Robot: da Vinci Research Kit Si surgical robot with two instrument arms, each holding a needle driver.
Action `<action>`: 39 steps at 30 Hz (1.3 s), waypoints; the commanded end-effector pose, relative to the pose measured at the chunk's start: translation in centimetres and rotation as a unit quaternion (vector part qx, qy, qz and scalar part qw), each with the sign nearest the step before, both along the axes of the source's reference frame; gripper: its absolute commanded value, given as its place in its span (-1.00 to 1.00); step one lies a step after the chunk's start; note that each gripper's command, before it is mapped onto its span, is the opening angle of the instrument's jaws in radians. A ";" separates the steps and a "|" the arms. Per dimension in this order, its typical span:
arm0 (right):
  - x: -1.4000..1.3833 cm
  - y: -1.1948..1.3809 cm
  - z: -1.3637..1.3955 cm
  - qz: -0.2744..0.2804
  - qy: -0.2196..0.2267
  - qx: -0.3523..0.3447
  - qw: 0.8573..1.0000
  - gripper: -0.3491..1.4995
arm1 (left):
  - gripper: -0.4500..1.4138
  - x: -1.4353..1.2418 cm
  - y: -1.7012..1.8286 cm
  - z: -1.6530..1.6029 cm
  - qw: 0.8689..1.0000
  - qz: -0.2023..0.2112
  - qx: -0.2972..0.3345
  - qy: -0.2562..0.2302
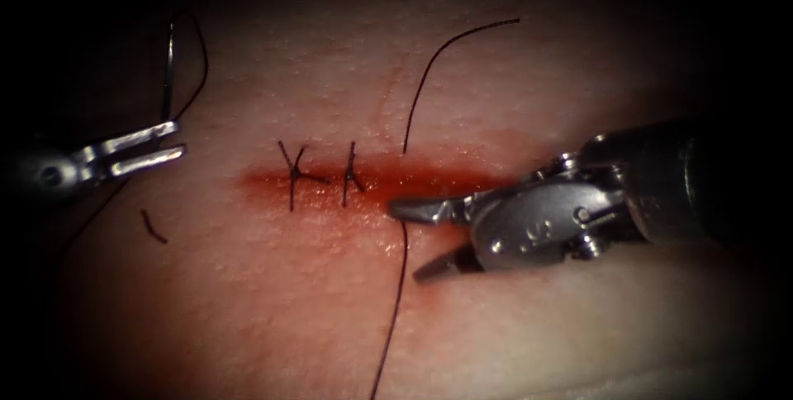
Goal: Wound Closure
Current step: Use the right end-effector to pull the suture all the way through the incision until a tail remains, then with the right jaws, adjust the suture tail.
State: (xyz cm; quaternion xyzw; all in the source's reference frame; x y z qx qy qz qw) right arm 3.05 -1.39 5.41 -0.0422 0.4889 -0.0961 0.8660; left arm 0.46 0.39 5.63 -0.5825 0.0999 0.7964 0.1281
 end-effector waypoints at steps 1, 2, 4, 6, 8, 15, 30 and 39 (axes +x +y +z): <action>0.08 0.01 0.08 -0.001 0.001 -0.001 1.000 0.30 | -1.00 -0.05 0.01 0.06 1.000 0.000 -0.001 0.000; 0.07 0.00 0.09 -0.001 0.002 -0.002 1.000 -0.20 | -1.00 -0.05 0.01 0.06 1.000 0.000 -0.001 0.000; 0.07 -0.03 0.09 -0.007 0.000 0.000 1.000 -1.00 | -1.00 -0.05 0.01 0.06 1.000 0.000 -0.001 0.000; 0.08 -0.05 0.07 -0.012 -0.001 0.002 1.000 -1.00 | -1.00 -0.05 0.01 0.06 1.000 0.000 -0.001 0.000; 0.08 -0.10 0.02 -0.013 -0.004 0.012 1.000 -1.00 | -1.00 -0.05 0.01 0.06 1.000 0.000 -0.001 0.000; 0.08 -0.34 -0.22 -0.022 0.006 0.018 1.000 -1.00 | -1.00 -0.05 0.01 0.06 1.000 0.000 -0.001 -0.001; 0.25 -0.92 -0.66 -0.039 0.023 0.017 0.999 -1.00 | -1.00 -0.06 0.00 0.07 1.000 0.001 -0.001 0.001; 0.19 -0.94 -0.64 -0.023 0.022 0.048 0.998 -0.07 | -1.00 -0.06 0.00 0.07 1.000 0.001 -0.001 0.001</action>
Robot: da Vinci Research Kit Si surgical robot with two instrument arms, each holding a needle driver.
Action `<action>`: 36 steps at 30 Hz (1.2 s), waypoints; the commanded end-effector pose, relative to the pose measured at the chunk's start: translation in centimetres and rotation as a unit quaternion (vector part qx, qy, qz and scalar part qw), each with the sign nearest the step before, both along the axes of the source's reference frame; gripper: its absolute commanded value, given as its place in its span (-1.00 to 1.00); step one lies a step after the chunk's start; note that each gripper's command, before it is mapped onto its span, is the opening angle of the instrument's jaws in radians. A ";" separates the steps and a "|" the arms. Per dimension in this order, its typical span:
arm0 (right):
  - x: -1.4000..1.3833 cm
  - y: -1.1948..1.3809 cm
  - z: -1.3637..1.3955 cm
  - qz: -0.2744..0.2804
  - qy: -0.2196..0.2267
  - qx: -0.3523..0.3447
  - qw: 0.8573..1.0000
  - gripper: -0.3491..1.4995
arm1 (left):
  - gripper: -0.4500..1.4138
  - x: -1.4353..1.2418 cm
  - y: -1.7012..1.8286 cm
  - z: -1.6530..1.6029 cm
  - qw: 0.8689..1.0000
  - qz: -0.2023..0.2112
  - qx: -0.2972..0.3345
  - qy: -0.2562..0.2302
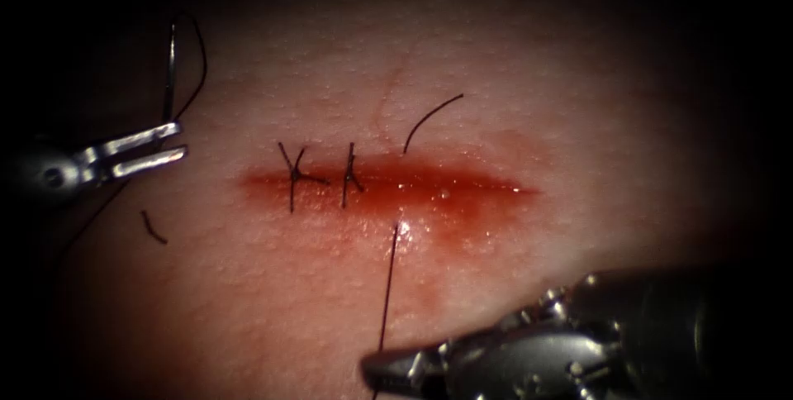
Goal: Wound Closure
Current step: With the right jaws, adjust the suture tail.
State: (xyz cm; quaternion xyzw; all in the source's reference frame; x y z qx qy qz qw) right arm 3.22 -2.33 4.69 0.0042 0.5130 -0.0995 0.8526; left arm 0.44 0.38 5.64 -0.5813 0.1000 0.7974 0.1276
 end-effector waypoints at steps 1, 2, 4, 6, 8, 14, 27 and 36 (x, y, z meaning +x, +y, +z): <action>-0.02 0.00 0.08 0.013 -0.002 0.017 1.000 0.29 | -1.00 -0.05 0.01 0.06 1.000 0.000 -0.001 -0.001; -0.07 0.01 0.09 0.016 -0.004 0.013 1.000 0.40 | -1.00 -0.05 0.01 0.06 1.000 0.000 -0.001 -0.001; -0.22 0.04 0.10 0.037 -0.013 0.019 0.999 0.63 | -1.00 -0.05 0.01 0.06 1.000 0.000 -0.001 -0.001; -0.45 0.07 0.13 0.064 -0.009 0.032 0.997 0.69 | -1.00 -0.05 0.01 0.06 1.000 0.000 -0.001 -0.001; -0.66 0.12 0.17 0.089 -0.028 0.035 0.995 0.73 | -1.00 -0.05 0.01 0.06 1.000 0.000 -0.001 -0.001; -0.90 0.24 0.26 0.128 -0.055 0.051 0.989 0.78 | -1.00 -0.05 0.01 0.06 1.000 0.000 -0.001 -0.001; -0.97 0.86 0.63 0.459 -0.001 0.316 0.830 0.31 | -1.00 -0.06 0.01 0.07 1.000 0.000 -0.001 0.000; -1.02 1.20 0.94 0.557 0.046 0.415 0.718 0.16 | -1.00 -0.06 0.01 0.07 1.000 0.000 -0.001 0.000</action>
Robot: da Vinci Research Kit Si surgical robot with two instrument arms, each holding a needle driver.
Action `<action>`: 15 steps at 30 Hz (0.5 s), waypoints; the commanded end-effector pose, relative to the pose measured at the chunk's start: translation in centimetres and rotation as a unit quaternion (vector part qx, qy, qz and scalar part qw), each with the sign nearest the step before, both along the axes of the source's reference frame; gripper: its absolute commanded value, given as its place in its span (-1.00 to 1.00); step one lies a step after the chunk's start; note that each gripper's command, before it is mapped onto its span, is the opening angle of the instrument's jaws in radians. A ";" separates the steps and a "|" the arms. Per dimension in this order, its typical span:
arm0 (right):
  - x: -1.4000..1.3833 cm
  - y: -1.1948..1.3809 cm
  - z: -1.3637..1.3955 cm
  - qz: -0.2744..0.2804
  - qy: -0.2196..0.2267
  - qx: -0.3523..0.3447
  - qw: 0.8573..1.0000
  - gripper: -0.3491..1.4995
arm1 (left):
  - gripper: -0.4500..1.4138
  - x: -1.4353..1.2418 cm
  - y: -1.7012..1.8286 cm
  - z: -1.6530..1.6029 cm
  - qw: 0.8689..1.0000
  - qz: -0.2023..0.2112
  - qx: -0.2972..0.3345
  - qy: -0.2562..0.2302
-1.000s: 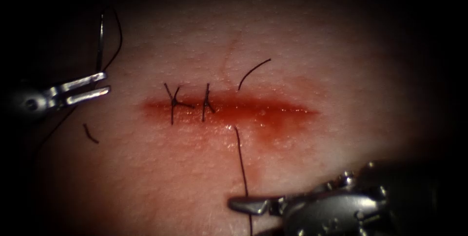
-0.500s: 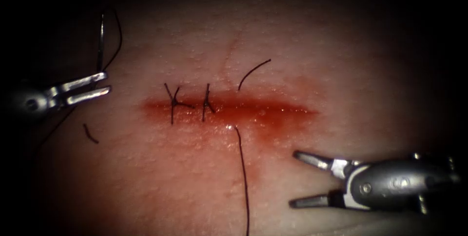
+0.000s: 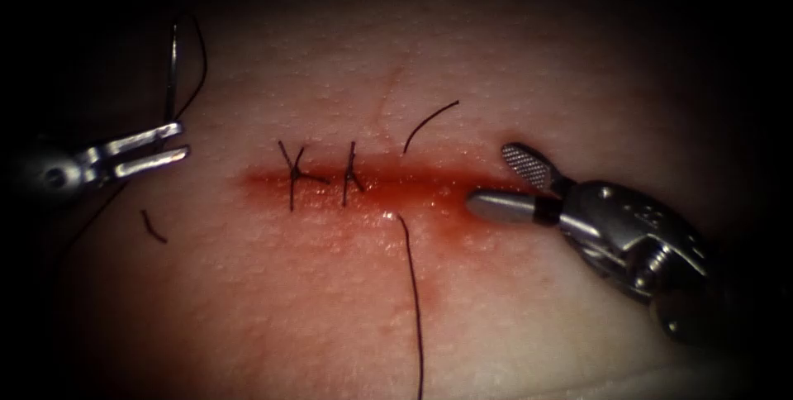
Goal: Wound Closure
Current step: With the right jaws, adjust the suture tail.
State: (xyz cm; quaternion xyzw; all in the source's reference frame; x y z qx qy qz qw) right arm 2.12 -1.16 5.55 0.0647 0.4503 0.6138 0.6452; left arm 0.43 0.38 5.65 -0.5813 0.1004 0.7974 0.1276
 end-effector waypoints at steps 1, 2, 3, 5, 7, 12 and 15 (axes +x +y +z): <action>0.09 0.06 0.11 0.006 0.002 0.004 1.000 0.16 | -1.00 -0.05 0.01 0.06 1.000 0.000 -0.001 -0.001; 0.10 0.09 0.13 0.012 0.005 0.010 1.000 0.16 | -1.00 -0.05 0.01 0.06 1.000 0.000 -0.001 -0.001; 0.11 0.13 0.17 0.015 0.008 0.014 1.000 0.11 | -1.00 -0.05 0.01 0.06 1.000 0.000 -0.001 0.000; 0.12 0.18 0.21 0.018 0.008 0.017 1.000 0.11 | -1.00 -0.05 0.01 0.06 1.000 0.000 -0.001 0.000; 0.12 0.23 0.25 0.023 0.008 0.017 1.000 0.11 | -1.00 -0.05 0.01 0.06 1.000 0.000 -0.001 0.000; 0.18 0.35 0.36 0.027 0.021 0.020 0.999 0.13 | -1.00 -0.05 0.01 0.06 1.000 0.000 -0.001 0.000; 0.23 0.38 0.39 0.027 0.025 0.019 0.999 -0.02 | -1.00 -0.06 0.01 0.06 1.000 0.000 -0.001 -0.001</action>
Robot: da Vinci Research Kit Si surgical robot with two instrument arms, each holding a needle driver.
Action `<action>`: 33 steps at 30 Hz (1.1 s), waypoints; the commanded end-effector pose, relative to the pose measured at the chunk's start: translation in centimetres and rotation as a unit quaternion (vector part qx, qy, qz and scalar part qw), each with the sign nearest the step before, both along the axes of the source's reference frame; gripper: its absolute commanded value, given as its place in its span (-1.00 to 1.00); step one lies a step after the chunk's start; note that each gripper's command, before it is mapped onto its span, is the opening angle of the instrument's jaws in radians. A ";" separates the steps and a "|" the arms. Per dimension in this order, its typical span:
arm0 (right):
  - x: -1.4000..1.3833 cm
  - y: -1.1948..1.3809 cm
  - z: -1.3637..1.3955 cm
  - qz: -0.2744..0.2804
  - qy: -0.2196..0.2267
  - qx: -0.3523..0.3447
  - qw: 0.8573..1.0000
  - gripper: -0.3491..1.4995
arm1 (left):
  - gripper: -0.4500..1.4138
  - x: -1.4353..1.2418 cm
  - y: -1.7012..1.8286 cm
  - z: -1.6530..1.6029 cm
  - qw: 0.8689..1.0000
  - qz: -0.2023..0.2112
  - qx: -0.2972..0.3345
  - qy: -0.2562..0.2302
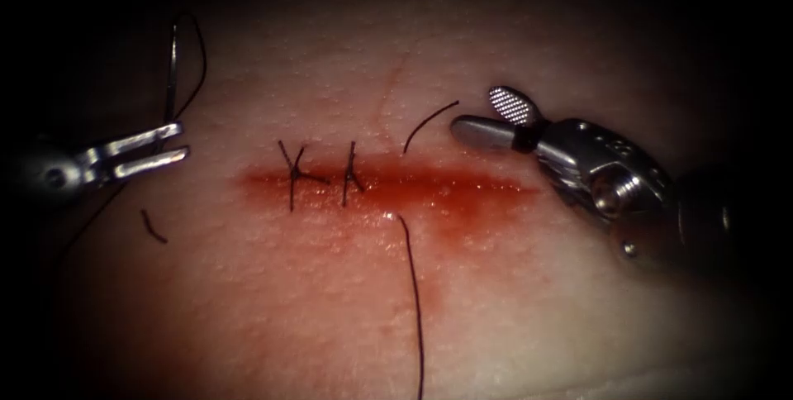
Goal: Wound Closure
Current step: With the right jaws, adjust the suture tail.
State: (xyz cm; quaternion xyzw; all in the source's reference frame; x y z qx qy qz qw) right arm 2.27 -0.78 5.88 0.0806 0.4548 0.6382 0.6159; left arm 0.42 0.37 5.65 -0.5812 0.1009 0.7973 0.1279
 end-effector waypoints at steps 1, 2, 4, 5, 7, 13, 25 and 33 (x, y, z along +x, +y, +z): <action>0.10 0.01 0.07 -0.001 0.003 -0.002 1.000 -0.04 | -1.00 -0.05 0.01 0.07 1.000 0.001 -0.001 -0.001; 0.12 0.02 0.09 -0.002 0.004 -0.002 1.000 -0.04 | -1.00 -0.06 0.01 0.07 1.000 0.001 -0.001 -0.001; 0.18 0.03 0.12 -0.003 0.007 -0.003 1.000 -0.09 | -1.00 -0.06 0.01 0.07 1.000 0.001 -0.001 -0.001; 0.20 0.03 0.13 -0.003 0.008 -0.003 1.000 -0.13 | -1.00 -0.06 0.01 0.07 1.000 0.001 -0.001 -0.001; 0.23 0.04 0.13 -0.003 0.009 -0.003 1.000 -0.22 | -1.00 -0.06 0.01 0.07 1.000 0.001 -0.001 -0.001; 0.24 0.08 0.11 -0.002 0.008 -0.008 1.000 -0.84 | -1.00 -0.06 0.01 0.07 1.000 0.002 -0.001 0.000; 0.36 0.28 0.00 -0.059 -0.040 -0.073 0.995 -1.00 | -1.00 -0.08 0.00 0.08 1.000 0.002 -0.001 0.001; 0.38 0.45 -0.21 -0.095 -0.053 -0.085 0.990 -1.00 | -1.00 -0.08 0.01 0.12 1.000 0.003 -0.001 0.000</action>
